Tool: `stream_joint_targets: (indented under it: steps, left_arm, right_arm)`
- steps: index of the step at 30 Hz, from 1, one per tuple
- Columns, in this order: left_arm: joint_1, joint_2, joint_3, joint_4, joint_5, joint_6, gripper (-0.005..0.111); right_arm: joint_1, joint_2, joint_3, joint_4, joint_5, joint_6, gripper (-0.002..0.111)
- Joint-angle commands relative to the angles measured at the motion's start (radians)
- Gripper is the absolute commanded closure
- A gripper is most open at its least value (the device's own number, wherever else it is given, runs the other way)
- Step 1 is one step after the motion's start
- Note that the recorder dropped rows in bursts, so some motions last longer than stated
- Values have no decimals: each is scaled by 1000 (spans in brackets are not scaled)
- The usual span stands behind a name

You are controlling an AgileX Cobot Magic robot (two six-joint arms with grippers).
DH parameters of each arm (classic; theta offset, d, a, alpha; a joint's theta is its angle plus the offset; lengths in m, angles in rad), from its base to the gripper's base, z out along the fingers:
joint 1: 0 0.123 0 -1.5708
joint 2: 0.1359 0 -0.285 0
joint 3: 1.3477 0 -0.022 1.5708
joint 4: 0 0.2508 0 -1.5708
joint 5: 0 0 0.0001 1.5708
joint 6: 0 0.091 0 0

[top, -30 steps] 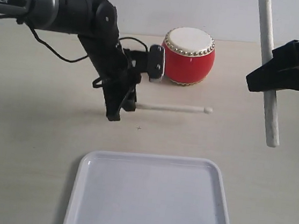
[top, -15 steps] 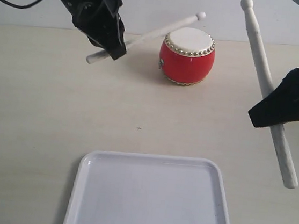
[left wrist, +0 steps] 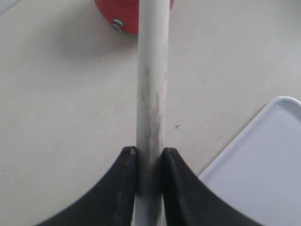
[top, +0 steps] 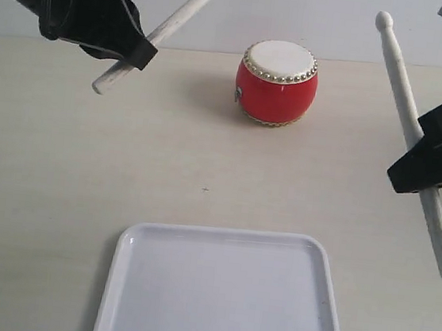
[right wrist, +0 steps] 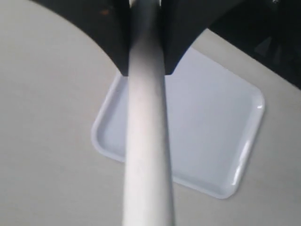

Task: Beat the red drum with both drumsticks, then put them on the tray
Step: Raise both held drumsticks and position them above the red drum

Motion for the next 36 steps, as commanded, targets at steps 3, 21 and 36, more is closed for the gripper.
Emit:
stream_joint_targets:
  steps: [3,21,36]
  left_arm:
    - [3,-43,24,1,-9,-11,107]
    - [82,302,-371,222,243,-165,107]
    - [129,379,-453,51,180,-92,107]
  right_arm:
    - [-3,140,-181,-203,26,118,108]
    - [-3,490,-518,-373,26,181,108]
    - [20,527,-808,-316,-162,231,108]
